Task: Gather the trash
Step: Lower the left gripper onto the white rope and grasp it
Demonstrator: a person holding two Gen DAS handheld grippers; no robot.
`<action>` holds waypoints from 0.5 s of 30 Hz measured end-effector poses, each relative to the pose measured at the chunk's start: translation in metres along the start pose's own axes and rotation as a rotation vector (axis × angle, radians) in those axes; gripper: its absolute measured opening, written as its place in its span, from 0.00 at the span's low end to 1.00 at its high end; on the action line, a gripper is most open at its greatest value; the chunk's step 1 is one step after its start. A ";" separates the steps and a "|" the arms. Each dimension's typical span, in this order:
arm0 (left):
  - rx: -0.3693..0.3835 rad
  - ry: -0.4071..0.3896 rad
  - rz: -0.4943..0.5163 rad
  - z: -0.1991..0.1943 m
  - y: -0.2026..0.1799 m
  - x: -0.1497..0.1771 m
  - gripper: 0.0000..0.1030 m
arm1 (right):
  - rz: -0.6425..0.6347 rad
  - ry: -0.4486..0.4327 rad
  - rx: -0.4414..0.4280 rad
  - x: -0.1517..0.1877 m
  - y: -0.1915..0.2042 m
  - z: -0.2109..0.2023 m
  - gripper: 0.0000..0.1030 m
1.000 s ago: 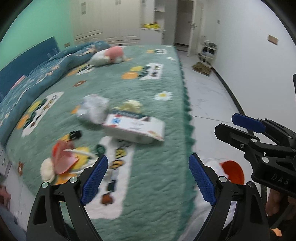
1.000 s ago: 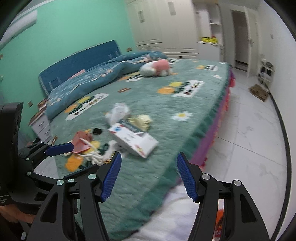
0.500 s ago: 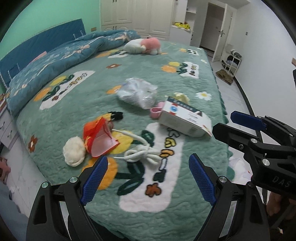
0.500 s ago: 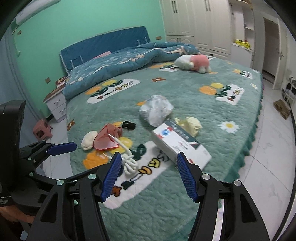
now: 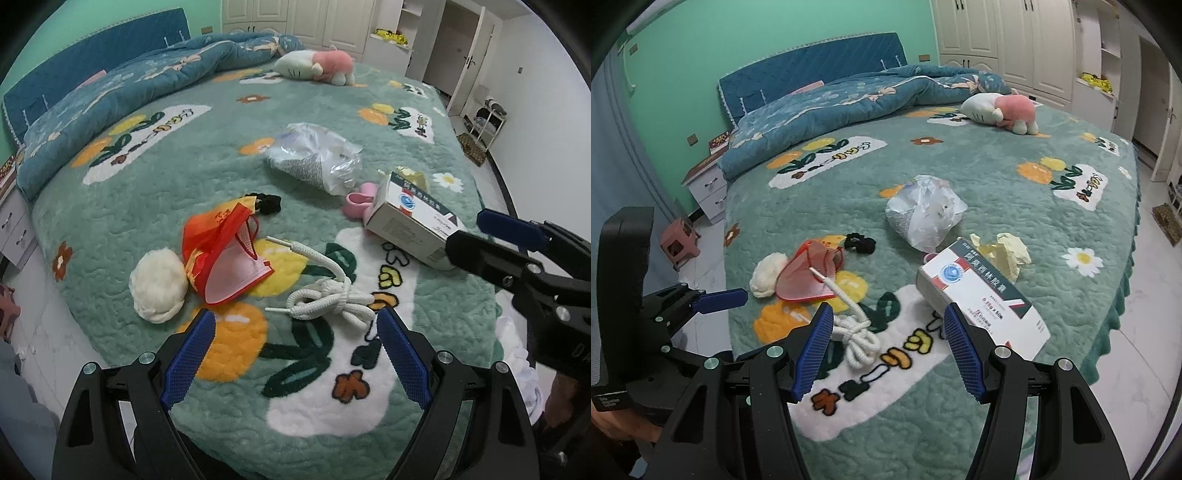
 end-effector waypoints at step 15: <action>-0.021 0.079 -0.071 0.056 -0.014 -0.004 0.86 | 0.018 0.053 0.055 0.019 -0.066 0.009 0.61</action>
Point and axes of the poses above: each gripper's, at about its wrist camera, not at the fingertips, and z roughly the way its jaws point, y to its left, x to its underside, the point moved 7 cm from there along z, roughly the way its jaws point, and after that the axes turned 11 degrees about -z, right-handed, at the moved point
